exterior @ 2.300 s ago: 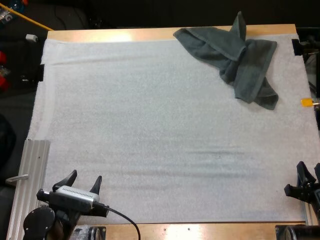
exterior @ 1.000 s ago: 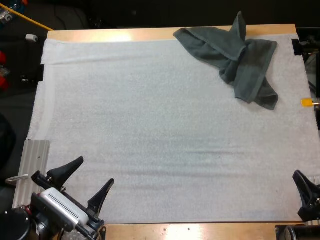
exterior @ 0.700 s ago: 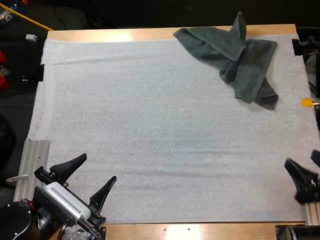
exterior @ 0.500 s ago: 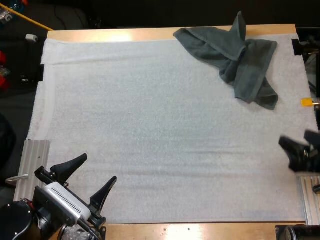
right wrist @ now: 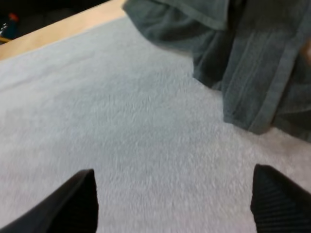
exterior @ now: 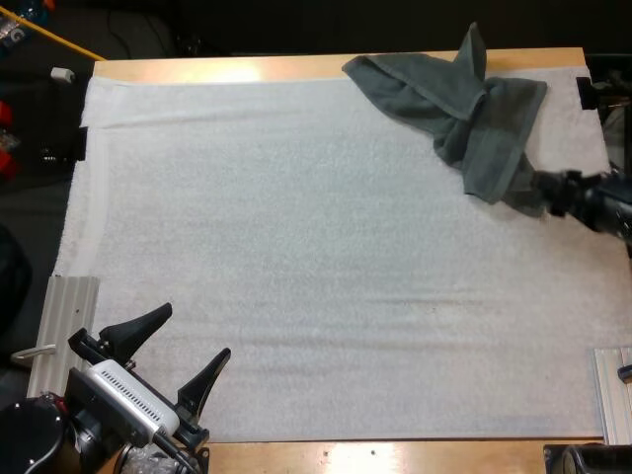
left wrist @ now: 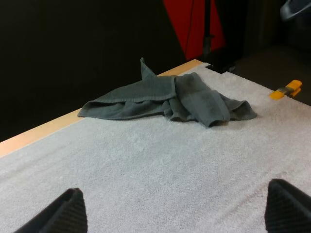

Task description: Pick towel from pile, fold and stack

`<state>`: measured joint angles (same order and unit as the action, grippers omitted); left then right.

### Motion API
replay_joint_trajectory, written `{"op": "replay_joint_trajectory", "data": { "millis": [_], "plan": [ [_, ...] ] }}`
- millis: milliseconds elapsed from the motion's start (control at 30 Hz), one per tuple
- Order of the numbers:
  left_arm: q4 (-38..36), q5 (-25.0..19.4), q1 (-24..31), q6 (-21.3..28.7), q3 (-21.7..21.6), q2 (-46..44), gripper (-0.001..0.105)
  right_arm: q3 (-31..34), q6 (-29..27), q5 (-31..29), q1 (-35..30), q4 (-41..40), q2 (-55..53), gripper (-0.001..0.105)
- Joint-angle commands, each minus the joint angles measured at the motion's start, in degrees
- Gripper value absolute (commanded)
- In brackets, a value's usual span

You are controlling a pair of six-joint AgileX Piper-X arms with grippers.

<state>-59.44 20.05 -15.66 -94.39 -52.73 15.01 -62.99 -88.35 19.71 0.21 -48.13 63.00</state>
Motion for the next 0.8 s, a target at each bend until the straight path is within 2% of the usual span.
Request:
{"op": "replay_joint_trajectory", "data": {
  "millis": [0, 167, 367, 533, 767],
  "plan": [
    [0.66, 0.32, -0.16, -0.46, -0.46, 0.07, 0.071, -0.24, 1.80, -0.25, 0.14, 2.06, 2.38, 0.064],
    [0.66, 0.41, -0.16, -0.46, -0.46, 0.07, 0.071, -0.24, 3.87, -0.25, 0.14, 6.08, 10.21, 0.064],
    [0.66, 2.96, -0.16, -0.46, -0.46, 0.07, 0.071, -0.24, 6.59, -0.39, 0.14, 11.61, 19.11, 0.064],
    [0.56, 2.95, -0.16, -0.46, -0.46, 0.07, 0.071, -0.24, 9.32, -1.14, 0.14, 17.77, 26.81, 0.064],
    [0.56, 2.95, -0.16, -0.89, -0.46, 0.07, 0.071, -0.24, 11.70, -1.56, 0.14, 21.28, 35.11, 0.064]
  ]
}}
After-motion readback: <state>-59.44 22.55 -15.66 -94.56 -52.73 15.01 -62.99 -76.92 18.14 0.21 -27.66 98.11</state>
